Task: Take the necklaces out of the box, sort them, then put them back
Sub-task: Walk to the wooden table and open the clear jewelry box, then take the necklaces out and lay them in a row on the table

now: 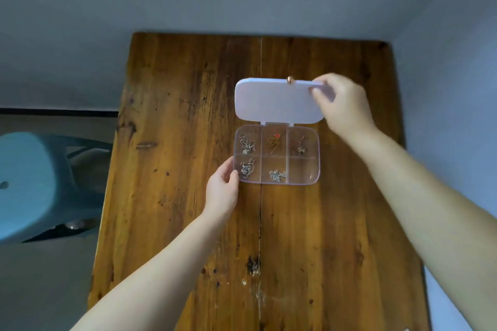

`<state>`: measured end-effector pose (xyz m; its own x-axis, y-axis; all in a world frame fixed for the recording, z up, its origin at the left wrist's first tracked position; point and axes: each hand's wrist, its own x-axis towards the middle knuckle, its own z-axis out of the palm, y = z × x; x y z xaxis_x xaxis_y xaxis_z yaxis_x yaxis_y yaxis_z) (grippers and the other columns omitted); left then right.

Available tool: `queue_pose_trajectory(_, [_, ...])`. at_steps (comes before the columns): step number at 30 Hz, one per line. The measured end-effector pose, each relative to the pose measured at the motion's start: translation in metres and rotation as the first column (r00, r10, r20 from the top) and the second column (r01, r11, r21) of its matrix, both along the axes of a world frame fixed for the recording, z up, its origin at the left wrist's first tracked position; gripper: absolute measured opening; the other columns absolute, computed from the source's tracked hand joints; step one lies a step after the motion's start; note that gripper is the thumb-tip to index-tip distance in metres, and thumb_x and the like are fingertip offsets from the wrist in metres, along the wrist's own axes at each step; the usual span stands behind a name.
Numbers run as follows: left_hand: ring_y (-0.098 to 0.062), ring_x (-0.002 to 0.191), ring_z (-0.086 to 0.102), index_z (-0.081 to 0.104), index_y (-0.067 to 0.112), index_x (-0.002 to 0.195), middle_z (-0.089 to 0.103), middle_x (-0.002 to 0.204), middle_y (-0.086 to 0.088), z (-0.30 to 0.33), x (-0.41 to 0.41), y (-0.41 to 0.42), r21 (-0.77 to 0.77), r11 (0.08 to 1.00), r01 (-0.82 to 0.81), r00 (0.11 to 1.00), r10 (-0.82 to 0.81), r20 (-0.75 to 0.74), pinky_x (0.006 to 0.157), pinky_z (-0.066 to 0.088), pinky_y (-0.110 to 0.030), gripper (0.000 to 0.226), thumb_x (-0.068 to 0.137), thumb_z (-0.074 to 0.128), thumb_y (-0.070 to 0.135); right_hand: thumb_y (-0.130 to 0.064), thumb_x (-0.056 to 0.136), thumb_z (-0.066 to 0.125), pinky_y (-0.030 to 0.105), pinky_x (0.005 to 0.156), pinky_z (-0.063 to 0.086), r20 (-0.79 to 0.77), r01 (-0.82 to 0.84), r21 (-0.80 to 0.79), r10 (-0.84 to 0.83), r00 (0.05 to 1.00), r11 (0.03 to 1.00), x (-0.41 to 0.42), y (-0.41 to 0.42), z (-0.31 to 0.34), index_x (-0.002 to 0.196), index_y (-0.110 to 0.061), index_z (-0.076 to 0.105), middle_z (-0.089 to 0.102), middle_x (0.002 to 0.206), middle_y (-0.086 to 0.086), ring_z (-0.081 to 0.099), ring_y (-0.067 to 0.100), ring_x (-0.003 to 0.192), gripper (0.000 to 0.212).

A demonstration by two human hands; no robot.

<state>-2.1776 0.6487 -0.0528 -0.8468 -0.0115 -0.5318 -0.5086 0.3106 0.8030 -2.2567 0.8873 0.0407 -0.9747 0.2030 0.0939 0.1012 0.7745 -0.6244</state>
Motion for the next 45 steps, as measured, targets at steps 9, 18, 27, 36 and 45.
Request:
queue_pose_trajectory(9, [0.003,0.112,0.044,0.048,0.029,0.133,0.051,0.12,0.022,-0.004,0.005,0.002,-0.017,0.999,-0.04,0.999,0.04,0.001,0.095,0.036,-0.019,0.036,0.098,0.042,0.02,-0.006,0.093,0.049,0.024,0.078,0.05,0.41,0.458,-0.449,-0.278,0.869,0.767,-0.015,0.007,-0.078,0.136,-0.014,0.045,0.056,0.13,0.008,0.055,0.019,0.112,0.043])
queue_pose_trajectory(18, [-0.009,0.125,0.046,0.049,0.027,0.134,0.054,0.134,0.008,0.002,0.004,0.004,-0.043,0.999,-0.01,1.0,0.01,-0.017,0.101,0.036,-0.028,0.036,0.099,0.041,0.021,-0.011,0.095,0.048,0.022,0.084,0.047,0.067,-0.176,-0.084,0.182,0.981,0.981,0.025,-0.047,-0.042,0.118,-0.011,0.06,0.063,0.118,0.008,0.059,0.02,0.108,0.027])
queue_pose_trajectory(27, [-0.004,0.118,0.046,0.053,0.031,0.129,0.056,0.131,0.011,-0.008,0.007,0.001,-0.048,0.998,-0.028,0.999,0.025,-0.048,0.098,0.037,-0.028,0.033,0.098,0.042,0.027,-0.012,0.091,0.041,0.044,0.088,0.037,0.603,-0.702,0.342,0.428,0.673,0.624,0.01,-0.109,-0.075,0.123,-0.013,0.055,0.053,0.125,0.013,0.05,0.032,0.112,0.035])
queue_pose_trajectory(36, [-0.013,0.126,0.046,0.052,0.024,0.131,0.055,0.134,0.005,-0.001,0.008,0.004,-0.072,0.997,-0.013,0.999,0.01,-0.051,0.103,0.037,-0.035,0.034,0.098,0.042,0.023,-0.022,0.096,0.04,0.049,0.093,0.039,0.643,-0.656,0.246,0.386,0.662,0.714,0.01,-0.114,-0.08,0.124,-0.009,0.047,0.052,0.127,0.015,0.051,0.033,0.113,0.033])
queue_pose_trajectory(45, [-0.013,0.125,0.047,0.05,0.024,0.132,0.055,0.134,0.004,-0.002,0.009,0.004,-0.062,0.998,-0.011,0.999,0.009,-0.038,0.097,0.037,-0.029,0.035,0.098,0.044,0.023,-0.017,0.092,0.054,0.043,0.082,0.053,0.489,-0.501,0.085,0.402,0.774,0.861,0.014,-0.107,-0.077,0.104,-0.011,0.059,0.062,0.105,0.008,0.06,0.025,0.093,0.013])
